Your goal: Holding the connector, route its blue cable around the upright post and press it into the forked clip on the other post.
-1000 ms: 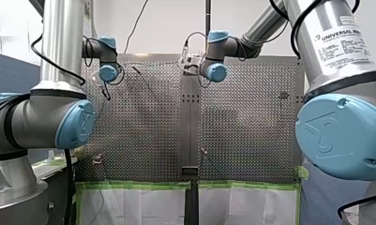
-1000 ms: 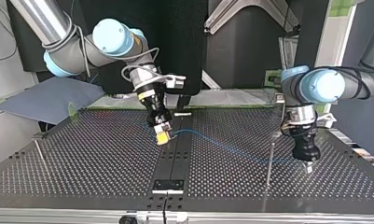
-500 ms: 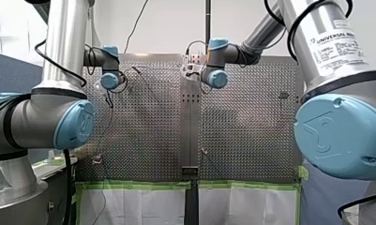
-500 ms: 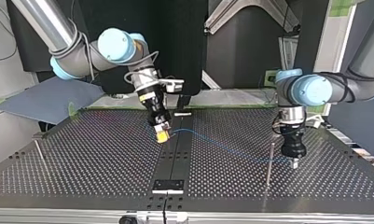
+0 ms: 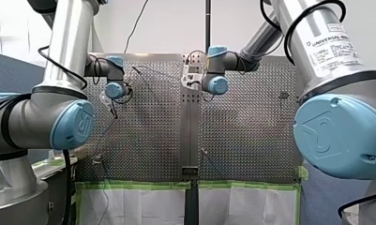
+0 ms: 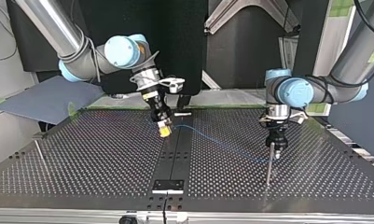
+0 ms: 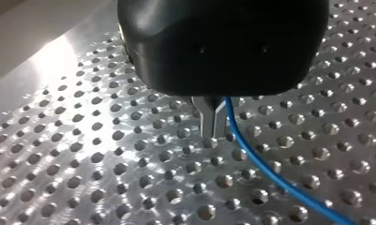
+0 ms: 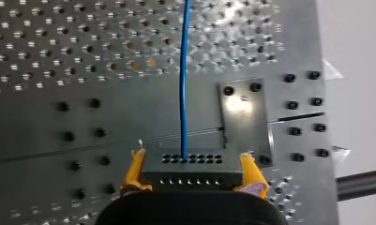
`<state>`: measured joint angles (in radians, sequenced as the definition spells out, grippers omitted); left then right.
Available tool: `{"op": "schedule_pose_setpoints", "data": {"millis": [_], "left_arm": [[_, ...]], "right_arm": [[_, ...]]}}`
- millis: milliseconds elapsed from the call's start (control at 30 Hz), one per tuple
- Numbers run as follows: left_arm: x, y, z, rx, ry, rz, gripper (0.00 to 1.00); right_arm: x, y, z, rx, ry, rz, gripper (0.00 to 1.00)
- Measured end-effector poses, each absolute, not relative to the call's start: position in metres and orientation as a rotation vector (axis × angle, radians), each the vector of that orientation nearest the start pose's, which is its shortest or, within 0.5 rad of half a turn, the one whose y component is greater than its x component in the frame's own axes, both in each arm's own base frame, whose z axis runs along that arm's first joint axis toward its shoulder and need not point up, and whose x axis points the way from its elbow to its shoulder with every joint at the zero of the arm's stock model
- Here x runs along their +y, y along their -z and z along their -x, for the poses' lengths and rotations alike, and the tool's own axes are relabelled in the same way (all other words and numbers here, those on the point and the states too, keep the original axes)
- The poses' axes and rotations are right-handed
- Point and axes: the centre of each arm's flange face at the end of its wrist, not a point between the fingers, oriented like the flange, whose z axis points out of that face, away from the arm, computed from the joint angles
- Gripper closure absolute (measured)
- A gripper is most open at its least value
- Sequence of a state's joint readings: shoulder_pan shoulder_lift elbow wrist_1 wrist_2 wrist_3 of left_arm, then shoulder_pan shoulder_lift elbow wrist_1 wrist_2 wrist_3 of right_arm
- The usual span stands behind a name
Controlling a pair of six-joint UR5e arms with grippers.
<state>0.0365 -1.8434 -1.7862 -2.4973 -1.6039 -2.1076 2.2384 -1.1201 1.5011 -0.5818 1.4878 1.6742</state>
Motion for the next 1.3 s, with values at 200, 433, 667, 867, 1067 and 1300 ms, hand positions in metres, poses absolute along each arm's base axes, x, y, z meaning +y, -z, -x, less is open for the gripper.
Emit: {"op": "schedule_pose_setpoints", "data": {"millis": [200,433,667,867,1067,1300], "left_arm": [[-0.112,-0.303,-0.579,1.36,0.392,0.427,0.87],[-0.112,-0.303,-0.579,1.357,0.383,0.437,0.83],[-0.111,-0.304,-0.579,1.351,0.38,0.447,0.87],[-0.113,-0.307,-0.582,1.325,0.443,0.437,0.5],[-0.118,-0.308,-0.583,1.33,0.482,0.4,0.0],[-0.115,-0.303,-0.579,1.373,0.419,0.401,0.0]], "right_arm": [[-0.437,-0.301,-0.525,-0.766,-1.896,-1.579,1.0],[-0.44,-0.272,-0.524,-0.799,-1.825,-1.633,1.0],[-0.441,-0.255,-0.522,-0.822,-1.779,-1.661,1.0],[-0.44,-0.246,-0.52,-0.827,-1.77,-1.663,1.0],[-0.438,-0.231,-0.513,-0.831,-1.766,-1.657,1.0],[-0.439,-0.213,-0.502,-0.85,-1.73,-1.66,1.0]]}}
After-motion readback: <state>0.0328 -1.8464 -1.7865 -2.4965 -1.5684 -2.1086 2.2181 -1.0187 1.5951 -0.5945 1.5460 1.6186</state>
